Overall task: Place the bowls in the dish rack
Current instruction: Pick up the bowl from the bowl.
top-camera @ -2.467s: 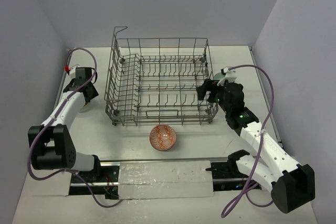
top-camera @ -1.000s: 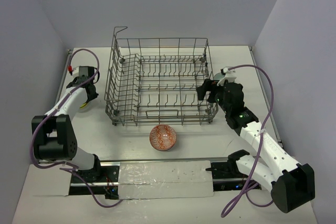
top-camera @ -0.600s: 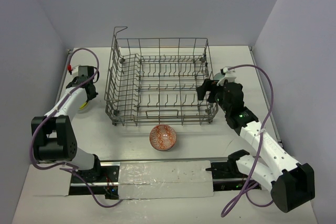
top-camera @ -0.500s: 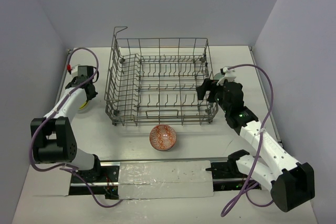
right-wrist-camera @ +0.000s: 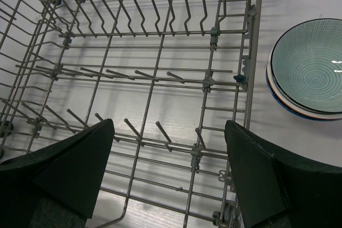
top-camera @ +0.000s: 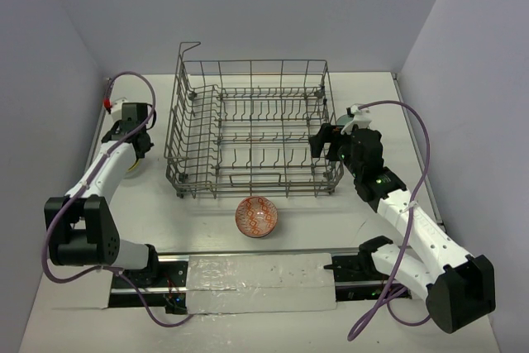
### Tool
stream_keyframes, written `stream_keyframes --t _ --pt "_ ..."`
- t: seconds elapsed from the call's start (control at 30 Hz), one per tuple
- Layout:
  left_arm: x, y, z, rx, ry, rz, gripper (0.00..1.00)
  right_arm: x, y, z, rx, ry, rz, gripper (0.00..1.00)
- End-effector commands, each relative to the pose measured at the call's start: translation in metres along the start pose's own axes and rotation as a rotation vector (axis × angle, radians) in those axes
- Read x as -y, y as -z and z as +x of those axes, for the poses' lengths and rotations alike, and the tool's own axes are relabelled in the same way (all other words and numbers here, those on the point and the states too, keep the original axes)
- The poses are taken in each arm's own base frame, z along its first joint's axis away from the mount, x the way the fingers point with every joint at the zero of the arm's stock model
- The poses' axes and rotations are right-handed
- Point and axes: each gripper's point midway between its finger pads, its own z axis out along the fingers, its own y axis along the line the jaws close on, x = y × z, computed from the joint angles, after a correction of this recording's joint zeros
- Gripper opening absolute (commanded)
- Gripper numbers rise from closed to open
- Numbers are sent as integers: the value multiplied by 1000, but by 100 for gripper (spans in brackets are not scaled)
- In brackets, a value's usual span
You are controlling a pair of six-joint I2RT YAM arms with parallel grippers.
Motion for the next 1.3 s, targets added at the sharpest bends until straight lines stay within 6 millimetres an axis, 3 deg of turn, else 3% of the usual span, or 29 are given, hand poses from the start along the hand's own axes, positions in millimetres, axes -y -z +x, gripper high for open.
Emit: stream_keyframes --t 0.0,0.57,1.27 --pt "1 17 -23 77 19 8 22 -8 1 -27 65 -2 -13 91" --pt "-3 10 -16 61 -19 -52 39 -8 0 -26 62 -2 -13 91" --pt "-1 -11 6 -27 -67 -94 42 -8 1 -27 65 1 -9 91"
